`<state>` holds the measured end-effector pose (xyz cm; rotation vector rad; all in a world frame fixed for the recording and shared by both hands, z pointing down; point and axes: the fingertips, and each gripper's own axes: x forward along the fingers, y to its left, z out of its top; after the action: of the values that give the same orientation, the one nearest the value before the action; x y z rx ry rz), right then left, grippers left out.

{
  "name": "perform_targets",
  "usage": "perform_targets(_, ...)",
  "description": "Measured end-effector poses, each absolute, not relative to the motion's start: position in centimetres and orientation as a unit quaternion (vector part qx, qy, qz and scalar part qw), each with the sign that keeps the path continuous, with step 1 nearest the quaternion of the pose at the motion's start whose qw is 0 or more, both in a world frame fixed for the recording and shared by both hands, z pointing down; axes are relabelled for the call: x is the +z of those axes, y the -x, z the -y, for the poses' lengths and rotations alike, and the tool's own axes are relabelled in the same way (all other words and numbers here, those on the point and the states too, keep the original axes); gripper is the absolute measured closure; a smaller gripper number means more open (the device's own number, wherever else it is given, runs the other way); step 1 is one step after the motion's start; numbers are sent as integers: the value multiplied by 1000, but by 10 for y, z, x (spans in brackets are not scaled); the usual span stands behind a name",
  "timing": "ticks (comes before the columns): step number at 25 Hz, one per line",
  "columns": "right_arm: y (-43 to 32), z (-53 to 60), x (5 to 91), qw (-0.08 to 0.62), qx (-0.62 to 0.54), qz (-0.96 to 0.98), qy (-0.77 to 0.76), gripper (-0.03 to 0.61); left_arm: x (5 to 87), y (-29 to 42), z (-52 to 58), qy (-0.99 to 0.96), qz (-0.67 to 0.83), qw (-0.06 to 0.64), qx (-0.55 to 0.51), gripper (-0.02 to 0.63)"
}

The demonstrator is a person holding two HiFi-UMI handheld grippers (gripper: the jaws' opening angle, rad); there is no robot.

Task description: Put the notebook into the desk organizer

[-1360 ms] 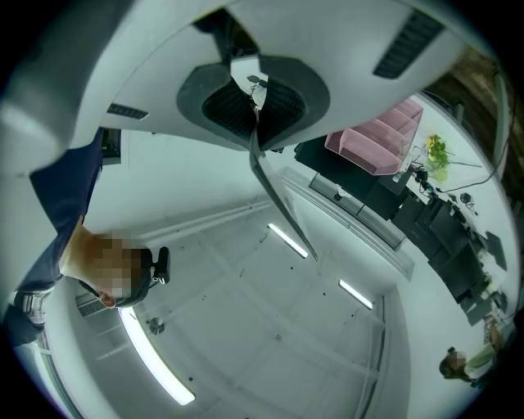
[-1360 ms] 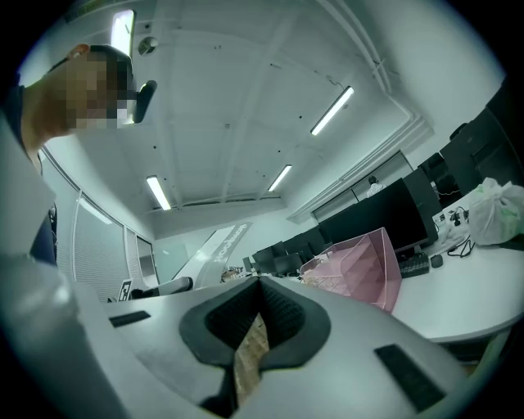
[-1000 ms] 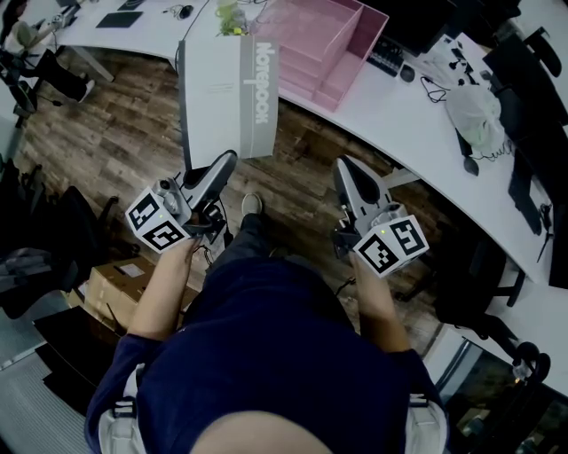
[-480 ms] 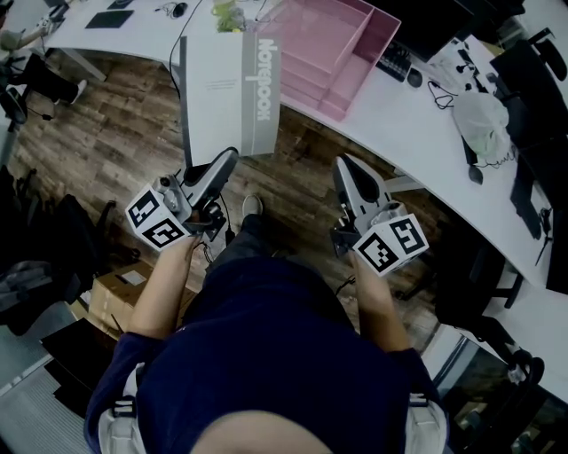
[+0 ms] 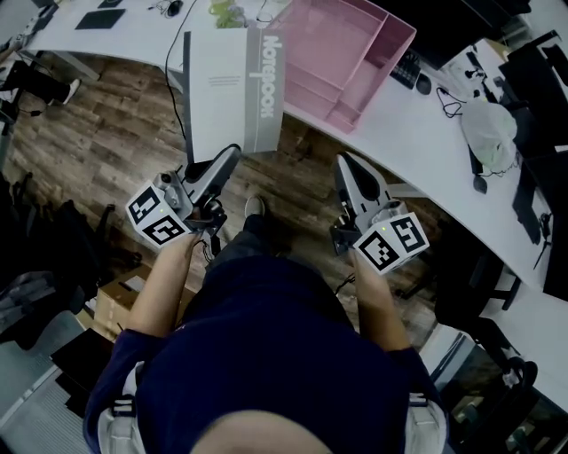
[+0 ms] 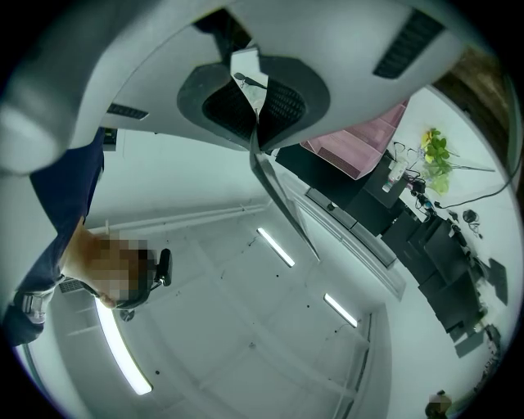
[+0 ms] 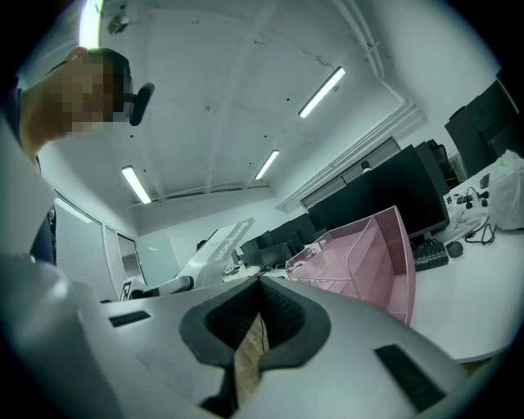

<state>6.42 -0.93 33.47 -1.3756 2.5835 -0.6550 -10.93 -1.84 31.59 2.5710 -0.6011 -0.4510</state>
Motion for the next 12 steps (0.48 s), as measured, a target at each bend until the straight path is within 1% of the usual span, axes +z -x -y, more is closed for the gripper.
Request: perform_targets(12,-41,75,331,68,-219,-850,474,574,315,130,89,-937,195,239,-165,578)
